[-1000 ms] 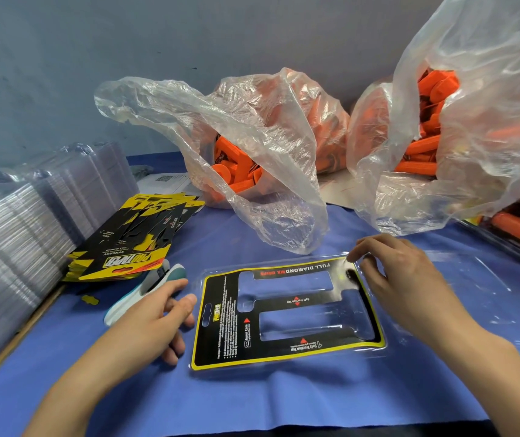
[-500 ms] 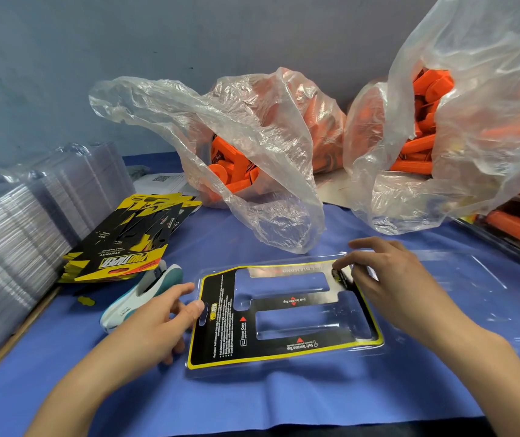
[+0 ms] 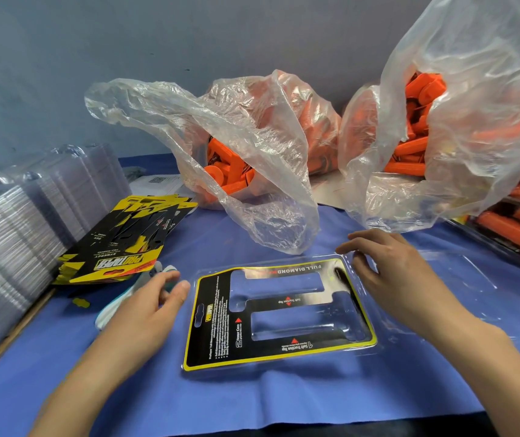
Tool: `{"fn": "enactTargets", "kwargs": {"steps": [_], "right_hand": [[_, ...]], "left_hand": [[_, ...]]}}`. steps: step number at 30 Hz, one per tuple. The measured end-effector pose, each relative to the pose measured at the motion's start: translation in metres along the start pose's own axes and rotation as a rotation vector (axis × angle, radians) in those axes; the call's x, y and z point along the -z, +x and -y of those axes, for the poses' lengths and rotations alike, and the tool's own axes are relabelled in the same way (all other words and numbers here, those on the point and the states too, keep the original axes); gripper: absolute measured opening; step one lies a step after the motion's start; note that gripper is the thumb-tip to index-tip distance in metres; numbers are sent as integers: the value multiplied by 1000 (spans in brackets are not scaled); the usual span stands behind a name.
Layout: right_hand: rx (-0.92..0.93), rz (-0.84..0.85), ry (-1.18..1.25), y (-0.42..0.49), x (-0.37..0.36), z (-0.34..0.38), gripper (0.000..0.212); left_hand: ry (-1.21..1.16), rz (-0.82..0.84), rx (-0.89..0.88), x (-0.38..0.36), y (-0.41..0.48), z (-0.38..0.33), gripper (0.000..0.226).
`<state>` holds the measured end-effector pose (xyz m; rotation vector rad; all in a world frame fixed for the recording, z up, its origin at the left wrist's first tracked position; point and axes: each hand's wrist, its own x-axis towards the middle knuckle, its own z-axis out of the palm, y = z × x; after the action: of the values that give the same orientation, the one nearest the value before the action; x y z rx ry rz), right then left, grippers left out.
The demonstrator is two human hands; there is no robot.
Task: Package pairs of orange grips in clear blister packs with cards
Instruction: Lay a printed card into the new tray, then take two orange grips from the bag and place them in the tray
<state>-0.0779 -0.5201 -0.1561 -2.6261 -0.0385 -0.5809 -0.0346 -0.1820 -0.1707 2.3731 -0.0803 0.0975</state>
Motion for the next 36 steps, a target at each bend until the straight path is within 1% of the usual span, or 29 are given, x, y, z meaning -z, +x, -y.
{"fn": "enactTargets", "kwargs": {"steps": [1,3,6,13,17,20,24,27,28,30,34,36], "right_hand": [[21,11,-21,4,1,2,24],[63,25,-51,13,3,7,25],[77,21,-39,27,6,13,27],[106,37,7,51,0,32,29],[119,56,25,56,-4,42,30],[122,65,16,59,-6,46,31],[119,91,24,64,-5,46,31],[110,108,51,70,-5,41,30],[107,111,65,72,-4,39,30],[98,115,86,75,-4,35,30],[88,132,66,76,-4,30,29],[98,127,18,75,-5,29,30]], "left_hand": [[77,-96,-43,2,2,-3,16],[74,-235,-127,2,4,-11,28],[4,-332,-210,-4,7,-29,38],[24,-375,-362,-26,17,-65,45],[32,-429,-393,-30,19,-76,47],[-1,-462,-415,-32,18,-82,45],[-30,-498,-507,-26,25,-104,29],[137,-510,-608,-12,51,-130,26],[217,-489,-615,-8,66,-139,27],[406,-364,-571,-3,98,-156,27],[874,-64,-318,-4,155,-187,19],[1029,95,-199,-11,181,-185,20]]}}
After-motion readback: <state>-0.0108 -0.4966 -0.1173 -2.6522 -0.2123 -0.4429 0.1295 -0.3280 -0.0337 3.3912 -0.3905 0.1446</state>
